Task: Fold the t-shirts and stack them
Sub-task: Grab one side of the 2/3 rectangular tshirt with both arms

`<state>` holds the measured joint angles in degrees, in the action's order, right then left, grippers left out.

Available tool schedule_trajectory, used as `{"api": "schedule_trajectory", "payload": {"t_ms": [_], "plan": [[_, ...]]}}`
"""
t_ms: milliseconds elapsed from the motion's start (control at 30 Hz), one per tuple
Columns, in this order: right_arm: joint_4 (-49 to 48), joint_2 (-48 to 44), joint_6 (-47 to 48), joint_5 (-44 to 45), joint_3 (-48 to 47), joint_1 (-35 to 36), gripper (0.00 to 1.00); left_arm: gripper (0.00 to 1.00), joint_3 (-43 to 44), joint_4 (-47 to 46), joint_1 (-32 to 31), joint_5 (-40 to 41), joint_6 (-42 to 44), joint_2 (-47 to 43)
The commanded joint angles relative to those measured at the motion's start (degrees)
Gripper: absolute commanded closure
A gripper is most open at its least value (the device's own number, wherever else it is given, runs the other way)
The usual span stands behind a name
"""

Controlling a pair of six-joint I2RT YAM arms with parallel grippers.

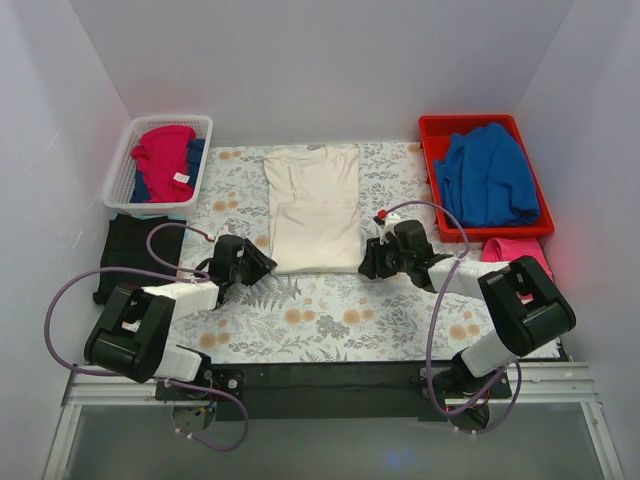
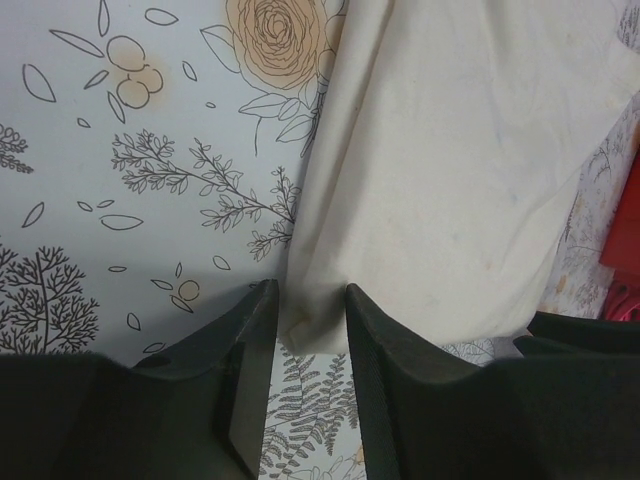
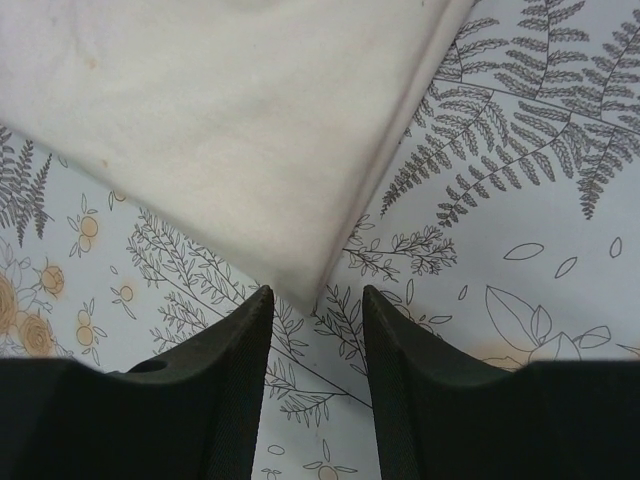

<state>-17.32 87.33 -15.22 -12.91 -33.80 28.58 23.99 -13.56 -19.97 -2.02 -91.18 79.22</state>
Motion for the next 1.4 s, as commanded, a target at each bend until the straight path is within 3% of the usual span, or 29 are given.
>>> {"api": "schedule_trajectory", "payload": {"t_ms": [0, 267, 433, 533, 567, 667, 1033, 1267, 1367], "plan": [[-4.8, 1.3, -0.9, -2.6, 0.9, 0.1, 0.53, 0.69, -1.4, -0.8, 0.5, -1.2, 0.4, 1.4], [-8.3, 3.7, -1.9, -4.7, 2.2, 0.1, 0.55, 0.74, -2.4, -1.6, 0.5, -1.7, 0.4, 2.4], [-9.0, 5.0, -2.6, -6.1, 2.2, 0.1, 0.59, 0.87, -2.3, -1.6, 0.5, -2.0, 0.5, 3.0], [-8.9, 5.0, -2.7, -6.6, 2.8, 0.1, 0.74, 1.0, -2.4, -2.1, 0.5, -2.9, 0.9, 3.0], [-8.9, 5.0, -2.8, -6.8, 2.9, 0.2, 0.85, 1.0, -2.3, -2.3, 0.5, -3.1, 1.1, 3.0], [-8.9, 5.0, -2.7, -7.5, 3.7, 0.1, 0.99, 1.0, -2.5, -2.4, 0.5, -3.8, 1.7, 2.0], [-5.9, -2.8, -2.4, -7.6, 9.6, 0.1, 0.99, 1.0, -7.4, 6.1, 0.4, -5.8, -0.8, -8.8], [-0.5, -14.7, -2.0, -7.8, 14.5, 0.7, 0.99, 1.0, -11.5, 13.3, -0.4, -5.1, -3.7, -24.6], [3.3, -19.3, -1.7, -2.8, 15.7, 3.8, 0.99, 1.0, -12.2, 19.5, -1.0, -2.6, -4.1, -33.3]]}}
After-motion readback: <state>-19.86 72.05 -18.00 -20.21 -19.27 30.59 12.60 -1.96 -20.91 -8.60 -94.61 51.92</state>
